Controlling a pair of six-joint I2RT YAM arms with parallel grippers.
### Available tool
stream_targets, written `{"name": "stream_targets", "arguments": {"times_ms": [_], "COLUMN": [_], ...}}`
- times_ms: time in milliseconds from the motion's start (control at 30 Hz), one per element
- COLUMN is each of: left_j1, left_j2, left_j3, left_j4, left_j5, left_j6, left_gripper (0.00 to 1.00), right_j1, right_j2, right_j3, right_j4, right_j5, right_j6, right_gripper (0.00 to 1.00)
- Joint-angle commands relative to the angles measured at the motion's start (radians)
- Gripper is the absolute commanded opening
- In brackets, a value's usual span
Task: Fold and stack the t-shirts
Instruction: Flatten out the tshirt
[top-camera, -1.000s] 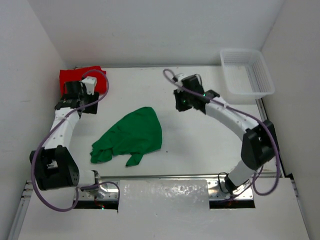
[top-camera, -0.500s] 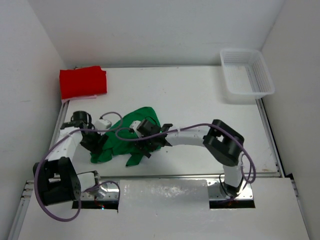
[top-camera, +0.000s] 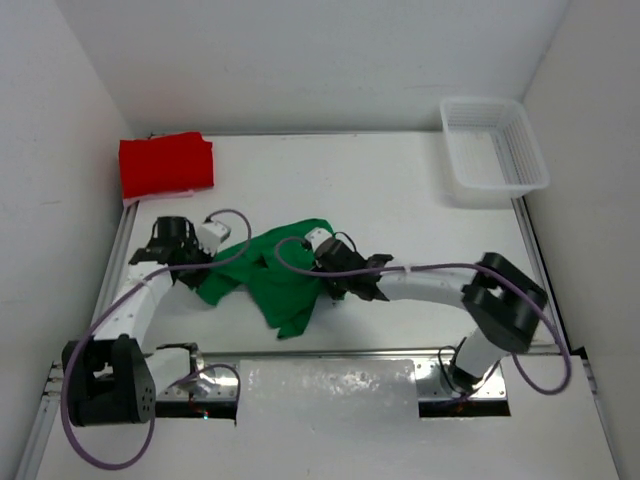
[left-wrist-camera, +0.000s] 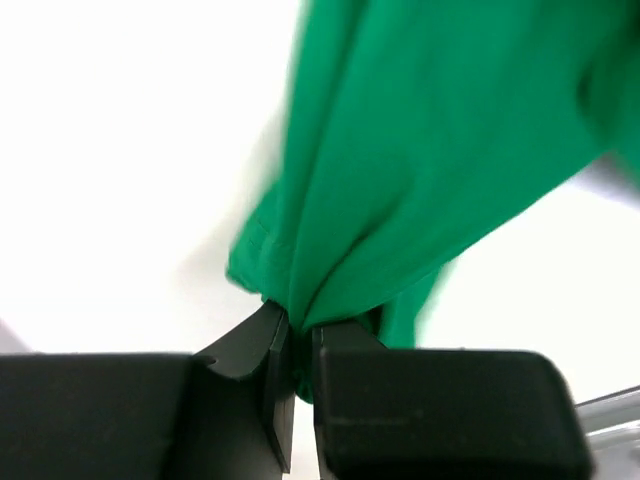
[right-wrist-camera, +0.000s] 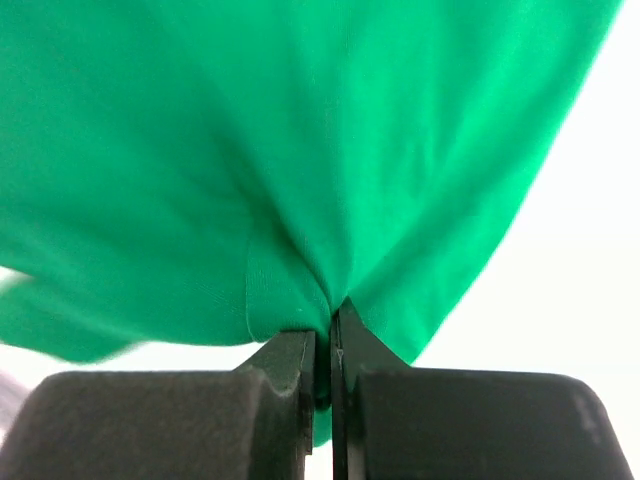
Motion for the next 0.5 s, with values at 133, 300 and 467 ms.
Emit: {"name": "stream_targets", "arguments": {"times_ms": [133, 300, 467], "left_j1": [-0.037, -0.039, -0.039], "left_j2": [-0.089, -0.047, 0.022], "left_j3": [0.600, 0.858, 0.966], "left_j4": [-0.244, -0.450, -0.463], "left_j5": [0.252, 0.327, 0.376], "left_j6": [-0.044, -0.088, -0.174], "left_gripper": [0.00, 0.00, 0.00], "right_j1": [0.002, 0.002, -0.011], "right_j2": [-0.552, -0.699, -0.541], "right_j3": [0.194, 0.456, 0.819], "right_j4": [-0.371, -0.681, -0.801], "right_j5": [0.000, 0.041, 0.332], "right_j6": [-0.183, -0.238, -0.342], "right_gripper": [0.00, 0.00, 0.00]}}
